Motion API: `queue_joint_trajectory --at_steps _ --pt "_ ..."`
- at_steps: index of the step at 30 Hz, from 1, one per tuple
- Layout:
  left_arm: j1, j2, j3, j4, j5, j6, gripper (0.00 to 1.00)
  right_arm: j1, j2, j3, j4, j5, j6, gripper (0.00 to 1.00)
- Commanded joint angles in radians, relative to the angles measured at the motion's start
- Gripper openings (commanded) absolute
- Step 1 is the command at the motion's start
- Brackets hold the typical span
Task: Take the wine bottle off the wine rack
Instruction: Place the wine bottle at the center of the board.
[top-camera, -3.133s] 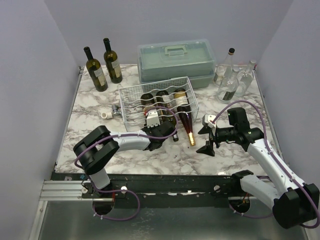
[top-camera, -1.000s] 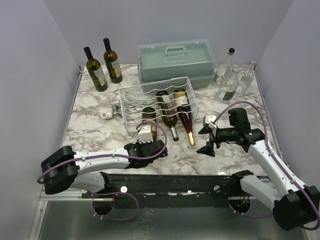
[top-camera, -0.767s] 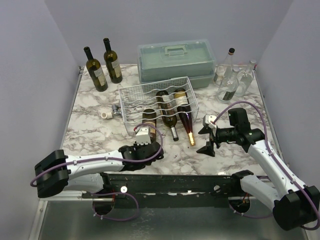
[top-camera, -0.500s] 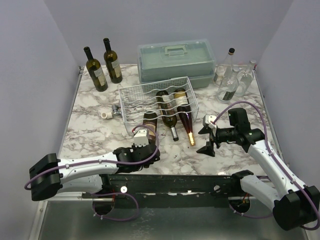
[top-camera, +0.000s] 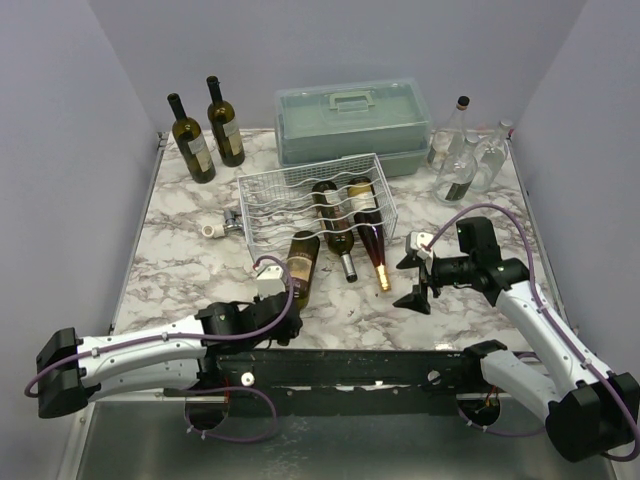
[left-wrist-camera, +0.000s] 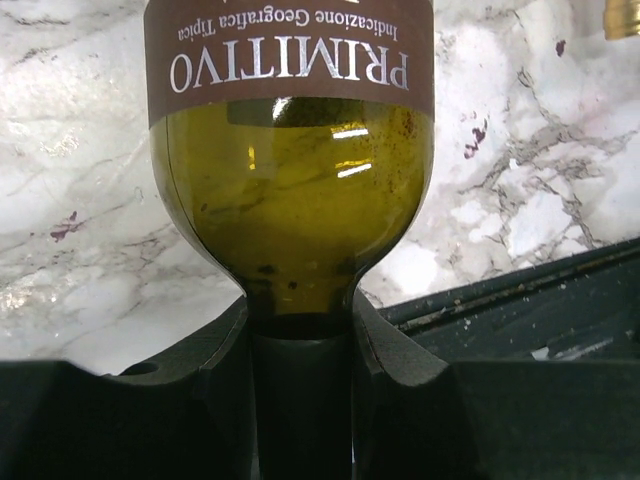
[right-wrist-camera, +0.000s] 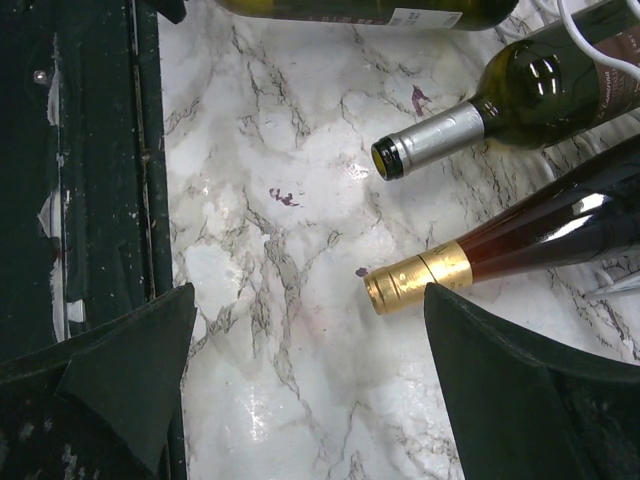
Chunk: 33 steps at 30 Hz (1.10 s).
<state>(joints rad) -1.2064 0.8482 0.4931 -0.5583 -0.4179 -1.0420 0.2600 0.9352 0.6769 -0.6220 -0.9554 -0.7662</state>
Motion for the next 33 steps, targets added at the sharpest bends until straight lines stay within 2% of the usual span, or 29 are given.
queue_joint_trajectory --at_steps 1,9,21,28,33 --pt "-0.007 -0.08 0.002 0.029 0.036 0.038 0.0 -0.002 -0.018 -0.013 -0.001 -0.023 -0.036 0.99" --pt "-0.007 -0.14 0.035 -0.048 0.139 0.068 0.0 -0.003 -0.005 -0.001 -0.045 -0.077 -0.106 0.99" --pt "-0.007 -0.261 0.082 -0.168 0.23 0.091 0.0 0.001 0.081 0.094 -0.221 -0.113 -0.341 0.99" --pt "-0.007 -0.289 0.104 -0.181 0.278 0.098 0.0 0.025 0.129 0.16 -0.238 -0.121 -0.388 0.99" --pt "-0.007 -0.284 0.141 -0.181 0.318 0.112 0.0 0.095 0.179 0.202 -0.196 -0.084 -0.392 0.99"
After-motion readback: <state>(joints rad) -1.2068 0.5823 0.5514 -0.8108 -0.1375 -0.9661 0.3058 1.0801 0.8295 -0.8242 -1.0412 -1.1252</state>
